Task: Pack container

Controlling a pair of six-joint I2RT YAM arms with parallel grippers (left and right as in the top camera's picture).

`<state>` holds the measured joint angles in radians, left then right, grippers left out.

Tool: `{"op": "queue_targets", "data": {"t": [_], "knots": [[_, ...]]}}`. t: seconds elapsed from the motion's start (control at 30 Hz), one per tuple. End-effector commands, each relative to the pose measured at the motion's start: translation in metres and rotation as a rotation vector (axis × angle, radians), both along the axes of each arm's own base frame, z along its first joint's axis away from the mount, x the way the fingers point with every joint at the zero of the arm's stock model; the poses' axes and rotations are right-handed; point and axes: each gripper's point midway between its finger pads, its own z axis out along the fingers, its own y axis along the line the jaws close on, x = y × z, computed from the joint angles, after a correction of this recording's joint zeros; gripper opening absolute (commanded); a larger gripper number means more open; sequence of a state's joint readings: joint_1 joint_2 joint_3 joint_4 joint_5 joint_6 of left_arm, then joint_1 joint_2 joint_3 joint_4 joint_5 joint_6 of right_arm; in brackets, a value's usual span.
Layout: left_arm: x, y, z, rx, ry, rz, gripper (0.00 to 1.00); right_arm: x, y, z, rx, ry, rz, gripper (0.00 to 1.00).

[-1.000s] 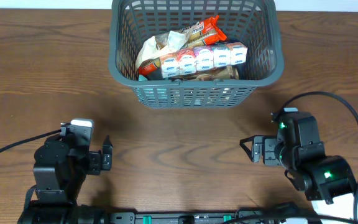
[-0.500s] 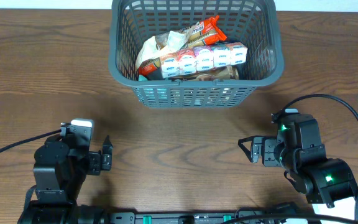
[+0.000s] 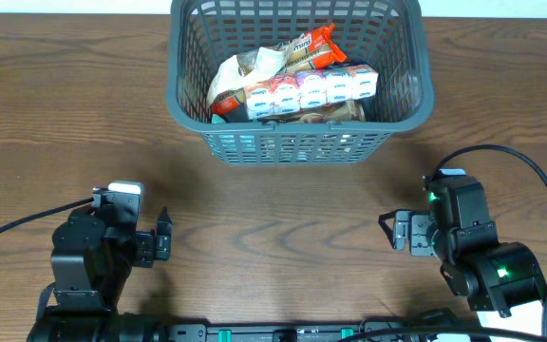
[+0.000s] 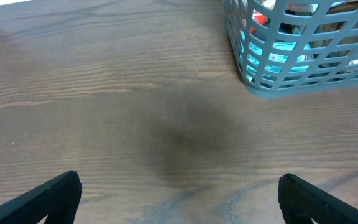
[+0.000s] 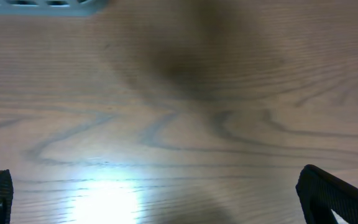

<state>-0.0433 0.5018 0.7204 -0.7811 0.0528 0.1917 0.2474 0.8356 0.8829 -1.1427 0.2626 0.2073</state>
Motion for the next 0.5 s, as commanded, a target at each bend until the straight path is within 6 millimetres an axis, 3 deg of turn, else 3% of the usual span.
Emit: {"op": "queue_targets", "data": {"t": [0.0, 0.13, 0.47], "knots": [[0.000, -0.002, 0.003, 0.009, -0.012, -0.019, 0.98, 0.000, -0.005, 0.003, -0.057, -0.008, 0.019, 0.99], [0.000, -0.002, 0.003, 0.009, -0.012, -0.019, 0.98, 0.003, -0.005, 0.007, -0.049, -0.042, 0.015, 0.99], [0.000, -0.002, 0.003, 0.009, -0.012, -0.019, 0.98, 0.019, -0.009, 0.059, 0.061, -0.426, -0.036, 0.99]]}}
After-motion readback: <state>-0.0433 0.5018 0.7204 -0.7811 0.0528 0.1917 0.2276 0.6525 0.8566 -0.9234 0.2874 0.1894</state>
